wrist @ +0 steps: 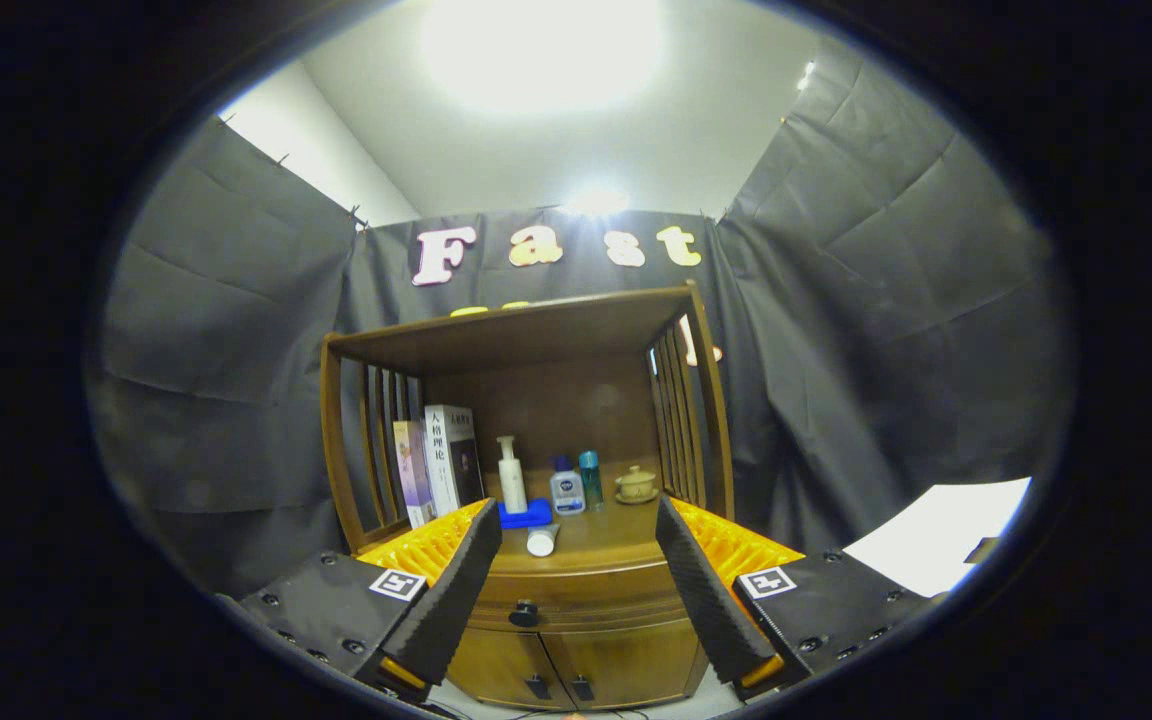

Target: Pull open the drawer, take out the items inside it, and place them on the countertop above the cabinet.

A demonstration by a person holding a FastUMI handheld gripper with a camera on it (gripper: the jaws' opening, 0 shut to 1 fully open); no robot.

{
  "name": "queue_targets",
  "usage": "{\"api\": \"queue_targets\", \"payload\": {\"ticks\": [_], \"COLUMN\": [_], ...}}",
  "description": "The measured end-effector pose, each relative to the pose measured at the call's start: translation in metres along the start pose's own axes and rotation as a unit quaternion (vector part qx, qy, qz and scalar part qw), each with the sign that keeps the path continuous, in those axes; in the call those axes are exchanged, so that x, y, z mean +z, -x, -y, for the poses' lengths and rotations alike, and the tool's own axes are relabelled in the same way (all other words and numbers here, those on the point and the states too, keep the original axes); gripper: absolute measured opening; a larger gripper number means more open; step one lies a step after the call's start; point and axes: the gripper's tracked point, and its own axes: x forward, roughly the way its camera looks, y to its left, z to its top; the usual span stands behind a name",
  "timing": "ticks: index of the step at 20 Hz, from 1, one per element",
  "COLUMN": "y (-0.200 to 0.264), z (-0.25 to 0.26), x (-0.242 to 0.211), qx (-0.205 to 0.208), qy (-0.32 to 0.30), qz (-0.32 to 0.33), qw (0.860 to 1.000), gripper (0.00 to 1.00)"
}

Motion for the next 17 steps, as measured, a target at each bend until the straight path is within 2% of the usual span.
{"api": "queue_targets", "payload": {"ticks": [6,17], "y": [0.004,-0.004], "z": [0.002,-0.003], "x": [0.008,-0.011], "qx": [0.005,0.013], "qy": [-0.008,0.015], "qz": [0.007,-0.007], "qw": [1.0,1.0], "gripper": [0.98,0.98]}}
